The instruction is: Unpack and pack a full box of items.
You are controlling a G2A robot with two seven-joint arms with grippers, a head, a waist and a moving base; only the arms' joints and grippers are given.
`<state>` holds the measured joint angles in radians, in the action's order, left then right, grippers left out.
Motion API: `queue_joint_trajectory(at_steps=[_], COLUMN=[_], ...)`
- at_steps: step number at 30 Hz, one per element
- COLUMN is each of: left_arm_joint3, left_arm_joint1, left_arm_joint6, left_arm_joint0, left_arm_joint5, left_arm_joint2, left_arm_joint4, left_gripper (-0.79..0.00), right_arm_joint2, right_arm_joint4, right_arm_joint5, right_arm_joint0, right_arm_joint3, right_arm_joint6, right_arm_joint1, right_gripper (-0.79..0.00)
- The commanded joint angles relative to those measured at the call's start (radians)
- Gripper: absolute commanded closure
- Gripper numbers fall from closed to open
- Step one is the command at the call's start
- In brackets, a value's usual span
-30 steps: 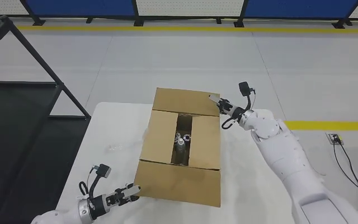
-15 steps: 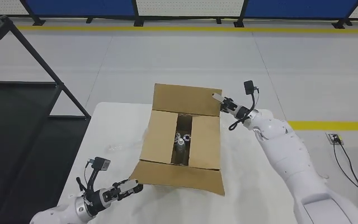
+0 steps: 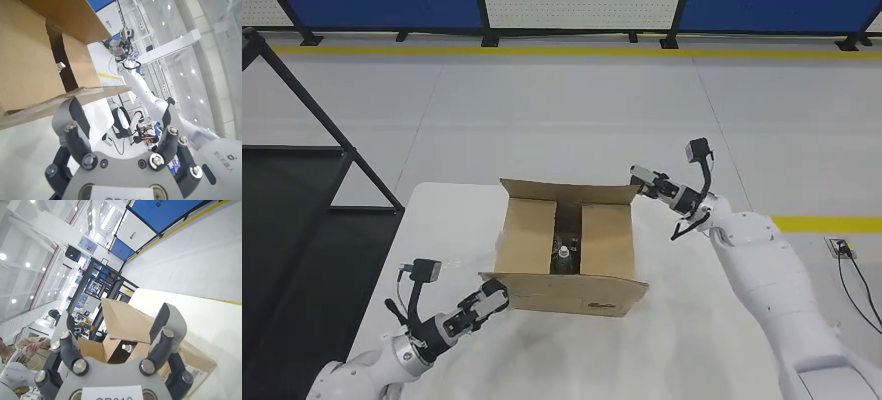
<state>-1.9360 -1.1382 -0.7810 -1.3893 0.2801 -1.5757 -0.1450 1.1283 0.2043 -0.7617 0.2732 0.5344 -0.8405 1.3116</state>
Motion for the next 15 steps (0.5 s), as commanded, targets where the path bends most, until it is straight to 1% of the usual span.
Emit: queue_joint_trajectory(at_steps=[1,4,7,11,15], left_arm_joint3=[0.0,0.006,0.019,0.057,0.102], left_arm_joint1=[-0.002,-0.004,-0.006,-0.011,-0.016], left_arm_joint6=[0.036,0.072,0.102,0.139,0.15], left_arm_joint0=[0.017,0.048,0.088,0.15,0.213], left_arm_joint5=[-0.017,-0.04,-0.064,-0.092,-0.117], left_arm_joint2=[0.02,0.051,0.083,0.139,0.19], left_arm_joint4=[0.02,0.044,0.079,0.146,0.175], left_gripper=[-0.785,-0.785,-0.785,-0.785,-0.785], right_arm_joint2=[0.009,0.022,0.035,0.055,0.077], right_arm_joint4=[-0.007,-0.031,-0.063,-0.091,-0.107], right_arm_joint5=[0.011,0.052,0.114,0.236,0.363], right_arm_joint0=[0.016,0.044,0.08,0.139,0.193], right_arm_joint3=[0.048,0.132,0.233,0.384,0.518], right_arm_joint6=[-0.028,-0.062,-0.086,-0.118,-0.151], right_arm_joint1=[-0.01,-0.027,-0.043,-0.063,-0.08], right_gripper=[-0.785,-0.785,-0.785,-0.785,-0.785])
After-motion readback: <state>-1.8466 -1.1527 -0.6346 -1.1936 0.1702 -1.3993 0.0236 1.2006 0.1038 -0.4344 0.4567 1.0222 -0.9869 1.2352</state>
